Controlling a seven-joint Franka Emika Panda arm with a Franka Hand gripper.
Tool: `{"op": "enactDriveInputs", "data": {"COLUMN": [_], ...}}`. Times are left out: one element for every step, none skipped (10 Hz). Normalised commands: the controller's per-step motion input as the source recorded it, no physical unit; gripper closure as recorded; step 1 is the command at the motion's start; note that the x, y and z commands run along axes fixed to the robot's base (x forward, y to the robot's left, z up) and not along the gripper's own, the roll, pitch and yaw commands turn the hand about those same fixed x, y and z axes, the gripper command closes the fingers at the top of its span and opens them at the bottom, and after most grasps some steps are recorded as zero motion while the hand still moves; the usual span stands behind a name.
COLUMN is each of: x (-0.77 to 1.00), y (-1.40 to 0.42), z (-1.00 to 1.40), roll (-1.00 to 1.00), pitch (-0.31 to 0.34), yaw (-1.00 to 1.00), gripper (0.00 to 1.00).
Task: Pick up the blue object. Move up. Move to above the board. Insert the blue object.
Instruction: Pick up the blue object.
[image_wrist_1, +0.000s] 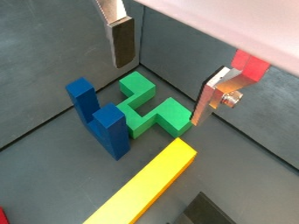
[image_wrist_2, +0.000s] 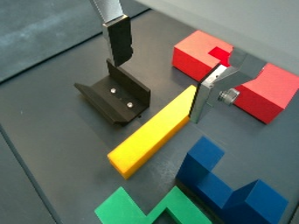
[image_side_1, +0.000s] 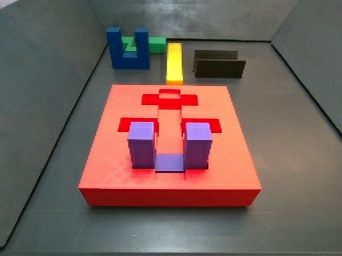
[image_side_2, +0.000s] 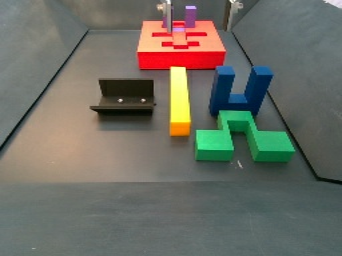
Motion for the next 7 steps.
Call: {"op": "enactDriveInputs", "data": {"x": [-0.65, -0.86, -0.92, -0.58, -0.51, -0.46, -0.14], "y": [-0.57, -0.42, -0.28, -0.07, 0.07, 0.27, 0.30], "z": [-0.35, -0.33, -0.34, -0.29, -0.30, -0.28, -0.17], "roll": [0.02, 0.00, 0.00, -0.05, -0.08, -0.10, -0.09], "pitch": [-0.187, -0.197, -0.234, -0.240, -0.230, -0.207, -0.140], "yaw": [-0.03, -0.05, -0.04, 0.00, 0.00, 0.04, 0.16], "gripper": [0.00, 0.00, 0.00, 0.00, 0.00, 0.00, 0.00]}}
